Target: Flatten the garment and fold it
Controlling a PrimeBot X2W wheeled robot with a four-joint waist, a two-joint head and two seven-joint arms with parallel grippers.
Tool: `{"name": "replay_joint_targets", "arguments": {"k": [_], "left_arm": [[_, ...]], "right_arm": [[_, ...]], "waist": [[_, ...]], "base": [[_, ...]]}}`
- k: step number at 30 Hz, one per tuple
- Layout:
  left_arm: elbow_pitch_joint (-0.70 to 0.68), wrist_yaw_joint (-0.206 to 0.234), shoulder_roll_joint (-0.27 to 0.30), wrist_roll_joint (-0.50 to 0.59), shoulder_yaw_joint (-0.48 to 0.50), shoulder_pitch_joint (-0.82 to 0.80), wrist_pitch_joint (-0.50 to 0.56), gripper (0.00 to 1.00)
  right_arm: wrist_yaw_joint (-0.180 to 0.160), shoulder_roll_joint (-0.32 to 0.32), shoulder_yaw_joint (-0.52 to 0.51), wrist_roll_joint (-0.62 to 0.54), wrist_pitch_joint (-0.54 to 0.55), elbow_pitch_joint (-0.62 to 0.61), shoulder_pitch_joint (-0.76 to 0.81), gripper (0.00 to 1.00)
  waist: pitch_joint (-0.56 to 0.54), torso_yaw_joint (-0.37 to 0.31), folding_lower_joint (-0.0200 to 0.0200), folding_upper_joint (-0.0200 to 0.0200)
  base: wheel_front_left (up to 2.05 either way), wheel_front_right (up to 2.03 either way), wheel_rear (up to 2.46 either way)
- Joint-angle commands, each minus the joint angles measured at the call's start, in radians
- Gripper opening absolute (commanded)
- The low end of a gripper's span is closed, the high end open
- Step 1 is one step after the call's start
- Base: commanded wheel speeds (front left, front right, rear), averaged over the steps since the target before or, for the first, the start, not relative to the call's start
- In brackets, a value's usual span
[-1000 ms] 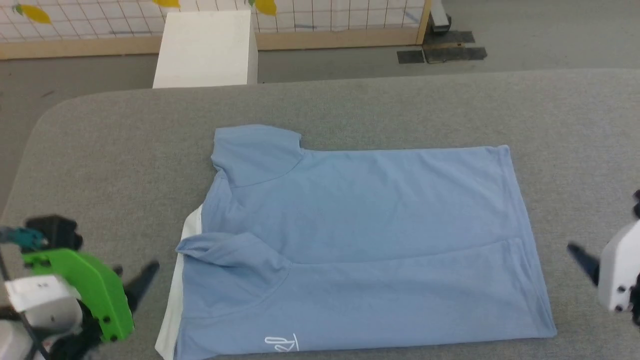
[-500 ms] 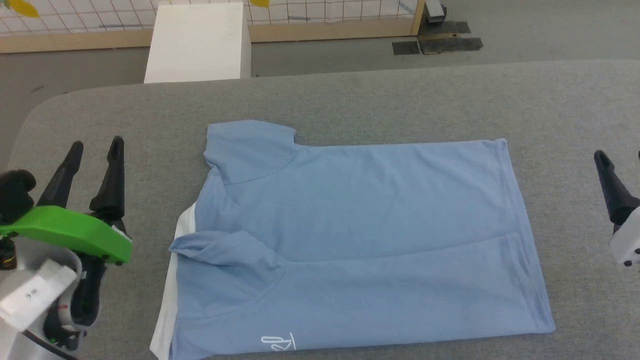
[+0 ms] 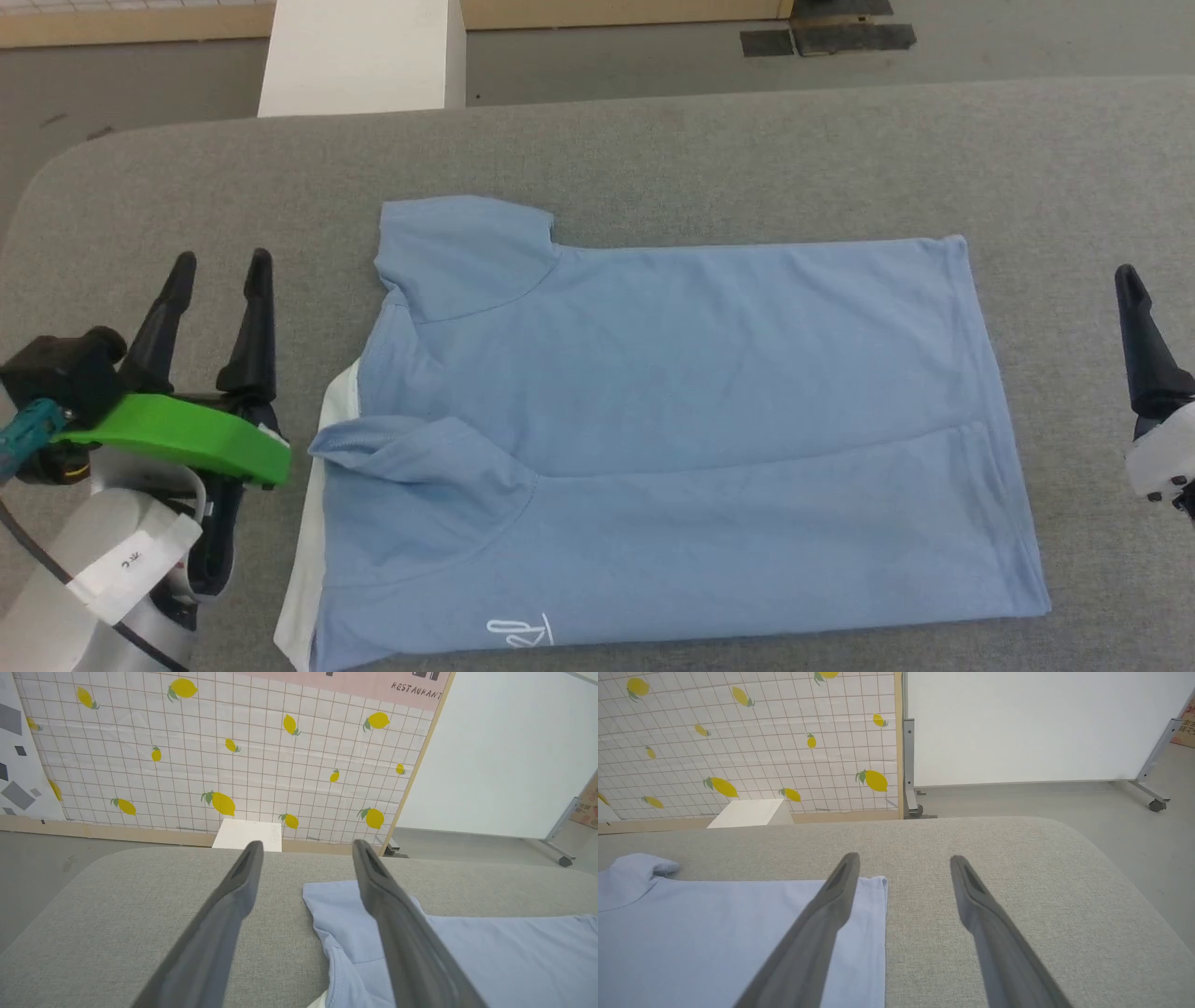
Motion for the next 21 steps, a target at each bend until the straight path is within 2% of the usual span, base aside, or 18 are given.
{"name": "replay_joint_targets", "arguments": {"k": [1, 10, 16, 21], "left_arm": [[0.015, -0.013, -0.005, 0.017, -0.004, -0.025, -0.006, 1.0], [0.098, -0.066, -0.029, 0.01, -0.039, -0.123, 0.028, 1.0], [0.198, -0.125, -0.046, -0.014, -0.092, -0.346, 0.197, 1.0], [0.33, -0.154, -0.045, -0.033, -0.141, -0.587, 0.426, 1.0]], "right_arm": [[-0.001, 0.006, -0.002, -0.007, -0.012, 0.001, 0.007, 1.0], [-0.001, 0.024, -0.008, -0.021, -0.007, -0.017, -0.008, 1.0], [-0.001, 0.039, 0.001, -0.036, 0.011, -0.05, -0.035, 1.0], [-0.001, 0.059, 0.026, -0.057, 0.032, -0.086, -0.068, 1.0]], "waist": [[0.014, 0.006, 0.0, 0.0049], [0.06, 0.016, 0.0, 0.0049], [0.124, 0.008, 0.0, 0.0049], [0.197, -0.023, 0.0, 0.0049]], "base": [[0.0, 0.0, 0.0], [0.0, 0.0, 0.0], [0.0, 0.0, 0.0], [0.0, 0.0, 0.0]]}}
